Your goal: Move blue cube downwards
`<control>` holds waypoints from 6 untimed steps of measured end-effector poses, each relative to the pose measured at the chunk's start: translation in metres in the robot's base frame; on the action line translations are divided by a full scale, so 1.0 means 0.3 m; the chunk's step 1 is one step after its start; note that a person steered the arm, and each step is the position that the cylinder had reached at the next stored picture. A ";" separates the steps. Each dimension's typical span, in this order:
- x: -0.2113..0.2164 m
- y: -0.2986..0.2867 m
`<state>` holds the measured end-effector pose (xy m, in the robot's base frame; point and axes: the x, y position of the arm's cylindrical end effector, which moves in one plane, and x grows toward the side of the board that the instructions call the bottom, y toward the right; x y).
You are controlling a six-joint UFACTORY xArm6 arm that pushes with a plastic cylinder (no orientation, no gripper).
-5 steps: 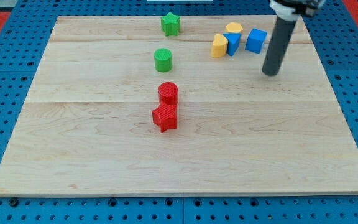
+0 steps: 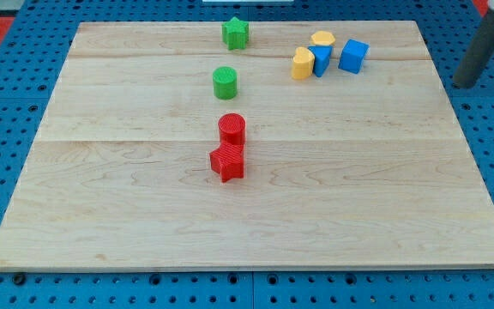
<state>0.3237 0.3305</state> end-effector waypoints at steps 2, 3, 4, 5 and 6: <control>-0.076 0.035; -0.107 0.049; -0.229 -0.022; -0.360 -0.292; -0.353 -0.478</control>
<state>0.2179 0.1872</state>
